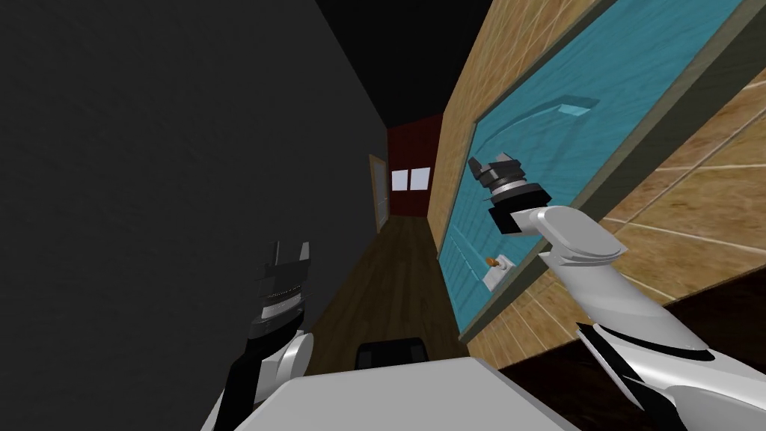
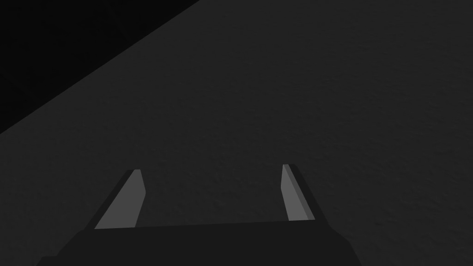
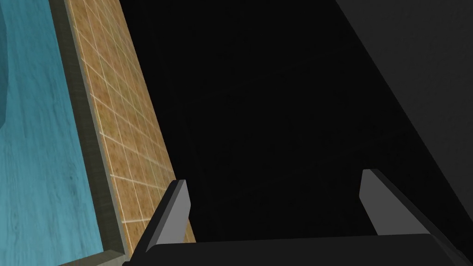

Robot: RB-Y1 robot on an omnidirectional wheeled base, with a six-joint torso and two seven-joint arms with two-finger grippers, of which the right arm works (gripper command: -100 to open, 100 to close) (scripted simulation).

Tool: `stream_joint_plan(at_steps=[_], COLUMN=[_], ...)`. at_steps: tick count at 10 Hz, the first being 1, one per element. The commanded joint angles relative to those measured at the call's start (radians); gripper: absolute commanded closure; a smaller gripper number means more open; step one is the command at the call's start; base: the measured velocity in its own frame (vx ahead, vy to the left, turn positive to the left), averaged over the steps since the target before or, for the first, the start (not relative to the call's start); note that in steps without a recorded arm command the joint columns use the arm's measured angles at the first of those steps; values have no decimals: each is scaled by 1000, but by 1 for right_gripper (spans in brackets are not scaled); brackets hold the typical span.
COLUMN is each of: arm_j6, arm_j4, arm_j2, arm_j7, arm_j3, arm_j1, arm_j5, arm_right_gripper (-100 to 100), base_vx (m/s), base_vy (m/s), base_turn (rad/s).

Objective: Push the door open

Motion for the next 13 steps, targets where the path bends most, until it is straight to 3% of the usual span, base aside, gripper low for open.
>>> stream_joint_plan(at_steps=[1, 2, 3, 6, 7, 9, 12, 13], arm_j6=[6, 16, 35, 63, 82, 102, 153, 153], arm_j4=[18, 23, 34, 51, 62, 74, 106, 106], arm_j2=[-11, -24, -50, -90, -116, -144, -214, -214], arm_j7=[-5, -10, -18, -31, -40, -49, -73, -73], arm_j3=[-10, -17, -32, -54, -68, -84, -125, -125], arm_j1=[-28, -39, -62, -95, -117, -140, -200, -200], arm_j5=[32, 46, 74, 116, 143, 172, 246, 246], arm_right_gripper=[-100, -100, -100, -100, -100, -100, -100, -100], base_vx=[88, 97, 145, 120, 142, 128, 148, 113], base_vy=[26, 21, 25, 22, 11, 22, 16, 8], base_turn=[0, -1, 4, 1, 1, 2, -2, -11])
